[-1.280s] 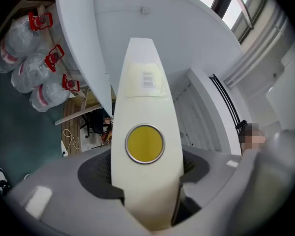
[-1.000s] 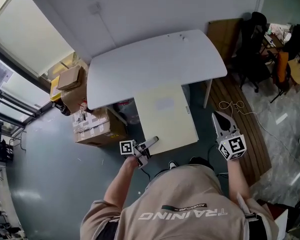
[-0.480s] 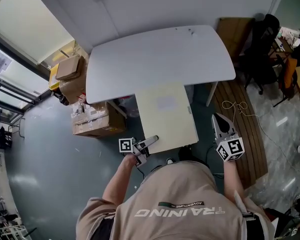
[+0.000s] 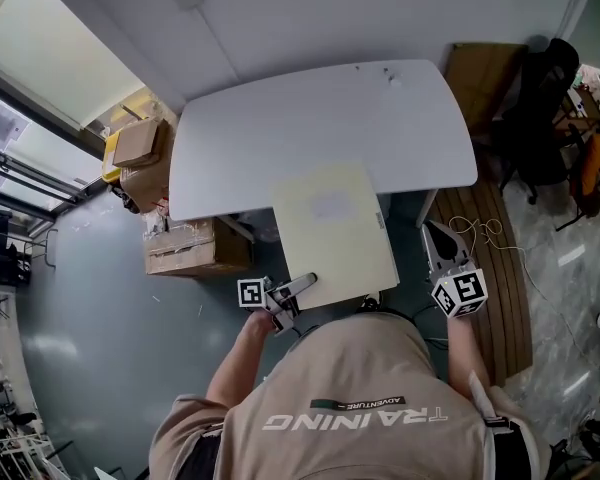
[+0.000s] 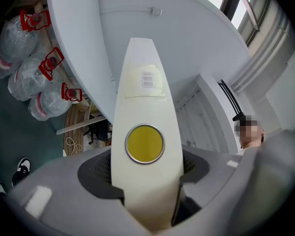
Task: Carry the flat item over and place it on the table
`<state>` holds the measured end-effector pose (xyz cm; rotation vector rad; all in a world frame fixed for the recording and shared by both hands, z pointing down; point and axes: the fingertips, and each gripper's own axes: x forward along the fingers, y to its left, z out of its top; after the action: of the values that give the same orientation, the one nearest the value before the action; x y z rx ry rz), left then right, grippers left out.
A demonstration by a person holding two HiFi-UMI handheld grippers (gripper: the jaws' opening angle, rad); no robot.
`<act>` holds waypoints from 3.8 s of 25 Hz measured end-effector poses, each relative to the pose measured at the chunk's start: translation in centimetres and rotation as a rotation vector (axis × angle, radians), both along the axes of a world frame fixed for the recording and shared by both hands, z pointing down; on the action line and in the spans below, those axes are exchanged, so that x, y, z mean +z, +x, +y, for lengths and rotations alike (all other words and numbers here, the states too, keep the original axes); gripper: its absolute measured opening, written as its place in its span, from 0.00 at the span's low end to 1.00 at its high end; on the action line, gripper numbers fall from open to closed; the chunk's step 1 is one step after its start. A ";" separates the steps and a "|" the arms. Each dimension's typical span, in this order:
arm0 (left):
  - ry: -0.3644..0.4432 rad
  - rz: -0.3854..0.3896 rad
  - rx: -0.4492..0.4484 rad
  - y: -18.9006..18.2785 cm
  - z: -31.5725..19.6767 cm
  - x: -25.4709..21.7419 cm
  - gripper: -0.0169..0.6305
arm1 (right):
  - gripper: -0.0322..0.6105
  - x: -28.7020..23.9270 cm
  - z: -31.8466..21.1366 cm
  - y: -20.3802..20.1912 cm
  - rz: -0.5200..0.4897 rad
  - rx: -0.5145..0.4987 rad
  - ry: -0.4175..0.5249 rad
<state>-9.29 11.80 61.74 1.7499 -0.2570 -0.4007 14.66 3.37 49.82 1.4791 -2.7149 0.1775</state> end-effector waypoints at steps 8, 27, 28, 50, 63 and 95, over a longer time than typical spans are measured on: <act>-0.008 -0.028 -0.034 2.1 -4.4 1.3 0.47 | 0.06 0.5 -6.0 1.5 0.010 -0.064 0.018; -0.011 -0.021 0.019 -1.3 -12.3 1.4 0.47 | 0.06 0.8 -13.7 -1.9 -0.005 -0.020 -0.034; -0.007 -0.020 0.026 -1.7 -13.1 1.4 0.47 | 0.06 0.7 -14.5 -2.2 0.002 -0.016 -0.032; -0.086 0.024 0.176 -5.1 -24.5 3.6 0.47 | 0.06 0.1 -22.8 -9.2 -0.014 0.109 -0.051; -0.136 -0.050 0.101 -4.5 -28.5 4.4 0.47 | 0.06 0.0 -29.3 -7.9 -0.038 0.011 -0.039; -0.262 -0.275 0.151 -2.4 -37.2 12.3 0.51 | 0.06 1.8 -34.9 -4.5 -0.041 0.043 -0.090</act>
<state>-11.68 -25.44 74.05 1.5504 -0.3542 -0.0133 10.14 -31.48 51.60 1.5259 -2.6695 0.3311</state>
